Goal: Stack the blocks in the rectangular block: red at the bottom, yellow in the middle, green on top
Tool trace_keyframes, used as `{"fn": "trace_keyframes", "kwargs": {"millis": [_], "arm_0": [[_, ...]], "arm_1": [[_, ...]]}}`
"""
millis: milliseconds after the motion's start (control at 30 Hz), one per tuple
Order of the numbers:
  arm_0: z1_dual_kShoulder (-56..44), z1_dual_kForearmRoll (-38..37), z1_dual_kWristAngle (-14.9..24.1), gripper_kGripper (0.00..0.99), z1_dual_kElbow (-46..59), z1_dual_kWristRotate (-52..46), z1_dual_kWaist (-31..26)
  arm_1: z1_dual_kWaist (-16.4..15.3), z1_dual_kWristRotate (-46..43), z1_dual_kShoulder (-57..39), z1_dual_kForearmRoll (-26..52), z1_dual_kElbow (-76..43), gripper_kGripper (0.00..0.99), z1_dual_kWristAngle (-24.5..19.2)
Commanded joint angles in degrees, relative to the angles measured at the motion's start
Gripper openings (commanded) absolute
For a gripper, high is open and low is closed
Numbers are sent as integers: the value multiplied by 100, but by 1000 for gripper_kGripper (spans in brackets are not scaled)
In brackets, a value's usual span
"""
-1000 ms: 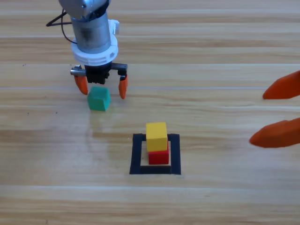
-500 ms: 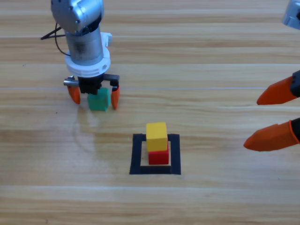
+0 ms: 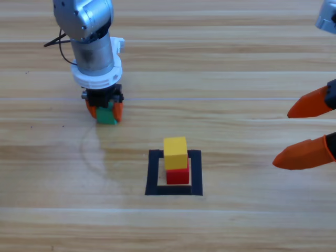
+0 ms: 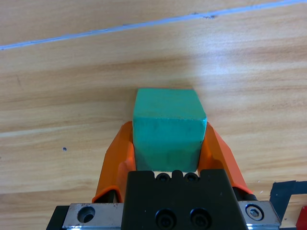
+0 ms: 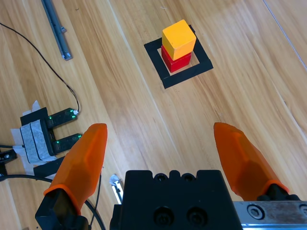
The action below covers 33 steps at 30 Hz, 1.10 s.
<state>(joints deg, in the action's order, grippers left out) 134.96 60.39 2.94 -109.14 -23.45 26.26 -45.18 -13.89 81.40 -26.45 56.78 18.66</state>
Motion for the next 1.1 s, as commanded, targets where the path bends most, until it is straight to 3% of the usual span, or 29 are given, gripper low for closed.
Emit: {"fn": "trace_keyframes", "kwargs": {"millis": [33,200,633,1100], "arm_0": [[-497,166,-39,0,112,16,125],[-488,2012,32,0,-1690,-599,556],[-1112,2074,-346,0,-1259,-1689,1953],[-681,2074,-355,0,-1303,-2199,2331]], "arm_1": [[149,-43,236,-115,0,977,68],[149,-43,236,-124,-9,977,68],[149,-52,218,-168,-9,977,68],[149,-52,218,-185,-9,977,68]]}}
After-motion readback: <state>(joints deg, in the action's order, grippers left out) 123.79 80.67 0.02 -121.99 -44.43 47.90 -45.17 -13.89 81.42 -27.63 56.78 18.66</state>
